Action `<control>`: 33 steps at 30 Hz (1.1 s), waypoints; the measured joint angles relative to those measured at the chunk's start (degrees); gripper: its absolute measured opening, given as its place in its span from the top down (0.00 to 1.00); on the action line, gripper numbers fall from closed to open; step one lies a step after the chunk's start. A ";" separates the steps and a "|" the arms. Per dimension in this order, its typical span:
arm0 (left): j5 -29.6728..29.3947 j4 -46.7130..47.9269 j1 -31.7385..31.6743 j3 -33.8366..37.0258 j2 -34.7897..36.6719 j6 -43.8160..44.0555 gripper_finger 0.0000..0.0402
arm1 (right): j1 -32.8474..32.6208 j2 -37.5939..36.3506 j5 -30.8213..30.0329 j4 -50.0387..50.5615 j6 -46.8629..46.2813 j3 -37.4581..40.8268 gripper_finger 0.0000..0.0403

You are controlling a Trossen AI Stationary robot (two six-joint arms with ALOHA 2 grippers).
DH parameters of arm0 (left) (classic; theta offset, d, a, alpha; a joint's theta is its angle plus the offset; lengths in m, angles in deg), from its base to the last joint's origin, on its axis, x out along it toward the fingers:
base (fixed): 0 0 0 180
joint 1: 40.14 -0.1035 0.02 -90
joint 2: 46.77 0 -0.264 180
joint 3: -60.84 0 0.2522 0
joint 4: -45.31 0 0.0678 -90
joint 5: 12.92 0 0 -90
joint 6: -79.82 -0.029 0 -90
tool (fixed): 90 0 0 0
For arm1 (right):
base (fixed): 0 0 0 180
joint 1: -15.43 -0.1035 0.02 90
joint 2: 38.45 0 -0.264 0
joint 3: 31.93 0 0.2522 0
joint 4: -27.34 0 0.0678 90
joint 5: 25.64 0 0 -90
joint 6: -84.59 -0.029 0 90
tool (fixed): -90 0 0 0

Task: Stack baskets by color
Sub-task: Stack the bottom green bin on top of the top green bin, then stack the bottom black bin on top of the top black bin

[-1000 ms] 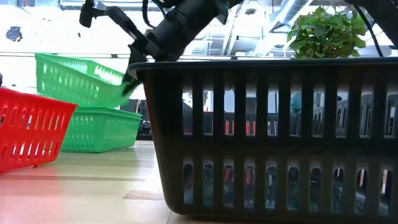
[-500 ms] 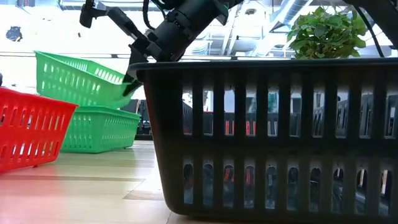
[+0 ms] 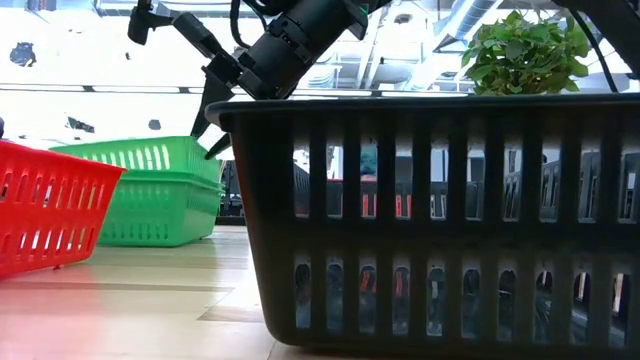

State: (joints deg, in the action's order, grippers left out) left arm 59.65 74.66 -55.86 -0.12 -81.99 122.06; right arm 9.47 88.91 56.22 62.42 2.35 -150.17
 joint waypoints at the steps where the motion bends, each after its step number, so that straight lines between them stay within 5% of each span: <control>1: 0.00 0.15 0.00 0.00 0.00 0.00 0.28 | -0.01 -0.01 -0.41 0.02 0.01 0.00 0.70; 22: 3.33 8.51 0.00 0.00 -0.02 -1.09 0.28 | -1.55 -8.56 -9.85 13.25 6.52 -0.05 0.71; 28: 21.14 2.63 0.00 0.00 -0.03 -4.09 0.28 | -5.31 -11.70 -9.34 13.23 11.08 0.09 0.71; 33: 44.77 -19.48 0.02 0.00 0.35 5.43 0.28 | -9.82 -21.98 -10.21 13.00 22.74 0.04 0.71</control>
State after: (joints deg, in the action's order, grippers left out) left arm 104.42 55.18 -55.84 -0.12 -81.64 127.49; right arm -0.35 66.94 46.01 75.42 25.09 -150.13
